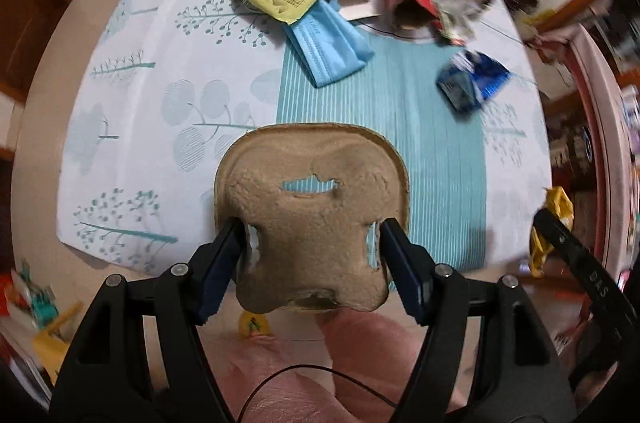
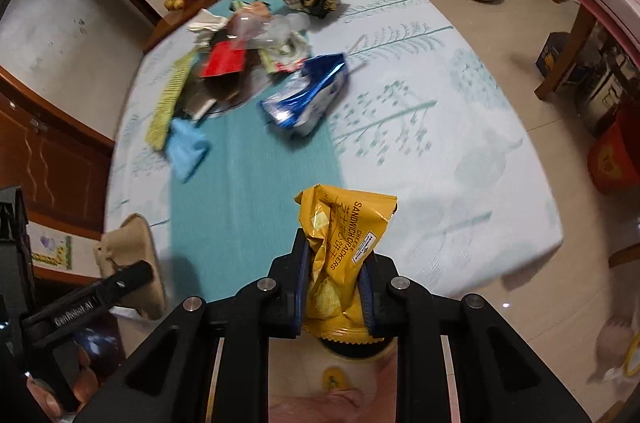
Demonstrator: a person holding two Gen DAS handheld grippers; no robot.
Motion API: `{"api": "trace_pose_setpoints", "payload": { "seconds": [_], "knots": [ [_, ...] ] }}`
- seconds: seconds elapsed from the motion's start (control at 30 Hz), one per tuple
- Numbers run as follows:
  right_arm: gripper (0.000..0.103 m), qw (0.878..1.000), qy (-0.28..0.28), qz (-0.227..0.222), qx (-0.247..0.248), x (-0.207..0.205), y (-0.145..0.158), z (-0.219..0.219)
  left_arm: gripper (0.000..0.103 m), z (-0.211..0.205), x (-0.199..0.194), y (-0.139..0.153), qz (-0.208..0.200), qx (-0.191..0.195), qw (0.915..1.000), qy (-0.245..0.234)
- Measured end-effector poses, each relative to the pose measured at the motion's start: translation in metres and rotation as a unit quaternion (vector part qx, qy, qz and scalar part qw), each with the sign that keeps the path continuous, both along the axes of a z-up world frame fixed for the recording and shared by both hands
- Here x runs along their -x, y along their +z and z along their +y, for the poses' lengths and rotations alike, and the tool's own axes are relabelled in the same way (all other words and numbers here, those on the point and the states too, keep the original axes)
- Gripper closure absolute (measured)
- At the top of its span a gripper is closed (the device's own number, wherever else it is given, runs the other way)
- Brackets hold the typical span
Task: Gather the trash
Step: 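Carry the egg carton and snack bag over the black bin with both grippers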
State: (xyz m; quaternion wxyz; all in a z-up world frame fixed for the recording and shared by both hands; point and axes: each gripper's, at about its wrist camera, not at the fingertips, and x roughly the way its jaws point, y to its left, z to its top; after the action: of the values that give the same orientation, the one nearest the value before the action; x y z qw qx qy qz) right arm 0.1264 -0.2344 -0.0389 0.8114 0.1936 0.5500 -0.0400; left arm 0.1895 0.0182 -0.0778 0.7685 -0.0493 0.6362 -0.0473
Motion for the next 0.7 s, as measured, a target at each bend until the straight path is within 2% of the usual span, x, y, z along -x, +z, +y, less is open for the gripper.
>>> {"api": "trace_pose_setpoints", "payload": {
  "seconds": [0.03, 0.07, 0.2, 0.43, 0.53, 0.7],
  "knots": [
    [0.083, 1.0, -0.002, -0.004, -0.003, 0.01, 0.004, 0.007, 0.036, 0.002, 0.008, 0.005, -0.007, 0.002, 0.9999, -0.015],
    [0.083, 1.0, -0.005, -0.01, -0.007, 0.018, 0.007, 0.013, 0.036, 0.023, 0.028, 0.027, -0.01, 0.004, 0.9997, -0.023],
    [0.083, 0.999, -0.012, -0.03, -0.007, 0.058, 0.019, 0.049, 0.036, 0.058, 0.071, 0.07, -0.039, 0.006, 0.9976, -0.058],
    [0.085, 0.999, -0.021, -0.039, -0.015, 0.129, 0.017, 0.101, 0.036, 0.091, 0.123, 0.082, -0.06, 0.019, 0.993, -0.099],
    [0.086, 0.999, -0.022, -0.034, -0.018, 0.149, 0.014, 0.111, 0.036, 0.103, 0.137, 0.085, -0.064, 0.031, 0.9926, -0.098],
    [0.086, 0.999, -0.02, -0.03, -0.012, 0.18, 0.018, 0.12, 0.036, 0.111, 0.158, 0.093, -0.099, 0.042, 0.9895, -0.097]
  ]
}}
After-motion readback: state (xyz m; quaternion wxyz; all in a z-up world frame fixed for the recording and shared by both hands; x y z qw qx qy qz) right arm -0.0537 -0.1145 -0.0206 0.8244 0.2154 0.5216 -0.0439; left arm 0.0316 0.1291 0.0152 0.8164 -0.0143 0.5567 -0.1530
